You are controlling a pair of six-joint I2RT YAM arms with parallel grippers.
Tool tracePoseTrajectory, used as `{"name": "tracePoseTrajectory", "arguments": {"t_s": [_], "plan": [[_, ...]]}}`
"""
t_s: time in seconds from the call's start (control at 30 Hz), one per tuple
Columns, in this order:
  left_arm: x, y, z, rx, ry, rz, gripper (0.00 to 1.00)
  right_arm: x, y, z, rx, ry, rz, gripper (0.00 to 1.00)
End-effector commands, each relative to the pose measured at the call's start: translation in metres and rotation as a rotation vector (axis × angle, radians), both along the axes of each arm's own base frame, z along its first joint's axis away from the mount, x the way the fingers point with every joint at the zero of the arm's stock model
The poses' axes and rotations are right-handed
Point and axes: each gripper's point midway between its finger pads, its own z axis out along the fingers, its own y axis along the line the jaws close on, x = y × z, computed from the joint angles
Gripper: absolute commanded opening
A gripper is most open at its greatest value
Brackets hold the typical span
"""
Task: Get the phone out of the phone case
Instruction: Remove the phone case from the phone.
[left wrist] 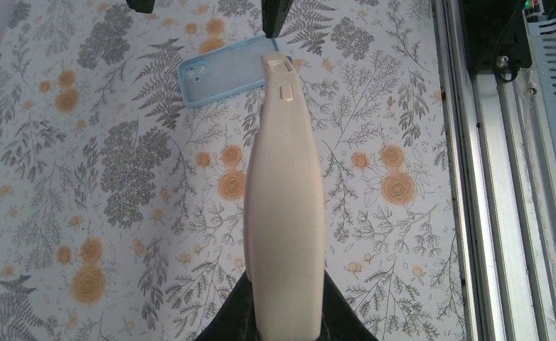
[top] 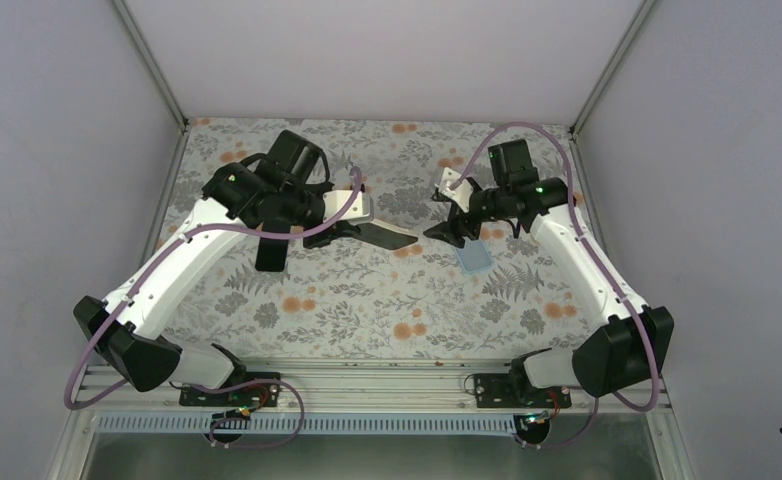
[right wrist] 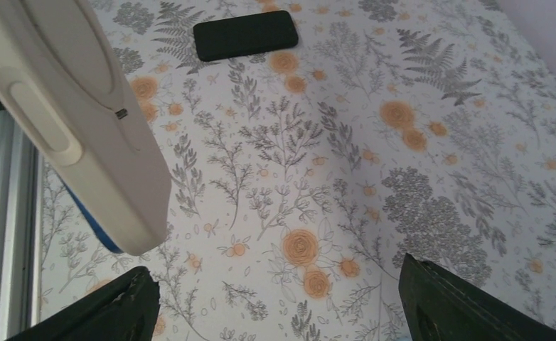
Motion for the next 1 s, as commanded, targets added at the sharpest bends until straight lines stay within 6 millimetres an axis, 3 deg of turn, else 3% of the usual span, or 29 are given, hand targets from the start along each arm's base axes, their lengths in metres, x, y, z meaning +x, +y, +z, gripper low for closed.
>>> {"name": "tracePoseTrajectory", "arguments": {"t_s": [0.0,0.97], "plan": [[-0.001,-0.004,0.018,-0.068,-0.045,-0.015,0.02,-0.013,0.004,0.003,0.033,0.031,0.075,0.87],[0.002,-0.010,0.023,-0.085,-0.033,-0.017,0.02,-0.014,0.012,-0.014,0.058,0.096,0.118,0.83]]}}
